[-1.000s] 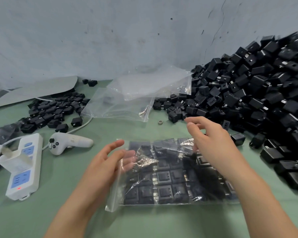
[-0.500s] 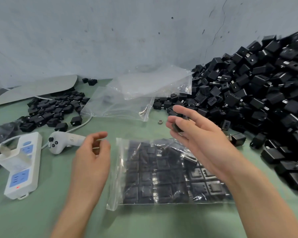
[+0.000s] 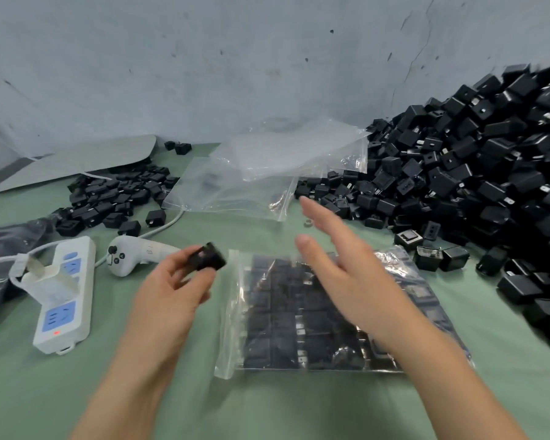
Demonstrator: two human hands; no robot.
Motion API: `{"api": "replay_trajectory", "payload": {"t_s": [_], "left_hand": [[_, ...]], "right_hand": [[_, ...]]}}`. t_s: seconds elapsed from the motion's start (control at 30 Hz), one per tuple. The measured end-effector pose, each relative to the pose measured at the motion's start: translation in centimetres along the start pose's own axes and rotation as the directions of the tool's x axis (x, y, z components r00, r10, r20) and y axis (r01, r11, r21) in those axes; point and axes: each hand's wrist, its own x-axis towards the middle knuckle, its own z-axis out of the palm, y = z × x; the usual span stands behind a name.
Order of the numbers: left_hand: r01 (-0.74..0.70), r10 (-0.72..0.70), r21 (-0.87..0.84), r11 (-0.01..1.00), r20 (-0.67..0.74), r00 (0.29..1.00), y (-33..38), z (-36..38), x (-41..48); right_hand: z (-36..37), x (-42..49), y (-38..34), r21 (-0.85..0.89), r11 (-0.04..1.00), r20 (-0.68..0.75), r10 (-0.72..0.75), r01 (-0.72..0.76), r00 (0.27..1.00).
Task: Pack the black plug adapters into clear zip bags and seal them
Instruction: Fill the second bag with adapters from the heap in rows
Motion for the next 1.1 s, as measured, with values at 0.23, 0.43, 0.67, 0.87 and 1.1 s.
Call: {"api": "replay_trajectory", "payload": {"t_s": [0.23, 0.43, 0.67, 0.87, 1.1], "left_hand": [[-0.036, 0.027, 0.394, 0.918, 0.028, 0.999, -2.4, -0.2, 1.1], [0.097, -0.107, 0.081, 0.992, 0.121, 0.987, -2.2, 1.2, 1.4], [0.161, -0.144, -0.072, 0.984, 0.2, 0.969, -3.3, 2.3, 2.0], [-0.052, 0.051, 0.173, 0.984, 0.012, 0.999, -3.6, 3.2, 2.2], [0.02, -0.021, 0.007, 1.0, 0.062, 0.998, -2.4, 3.0, 1.5]], "right_hand": [[-1.3, -0.2, 2.6, -0.365, 0.923, -0.075, 0.105, -0.125, 0.992], [-0.4, -0.4, 2.8, -0.499, 0.849, -0.05, 0.174, -0.176, 0.983], [-0.2, -0.6, 3.0, -0.595, 0.785, 0.004, 0.221, -0.176, 0.975], [-0.6, -0.2, 3.5, -0.637, 0.76, 0.103, 0.249, -0.129, 0.963], [-0.3, 0.4, 3.7, -0.652, 0.747, 0.059, 0.222, -0.131, 0.973]]}}
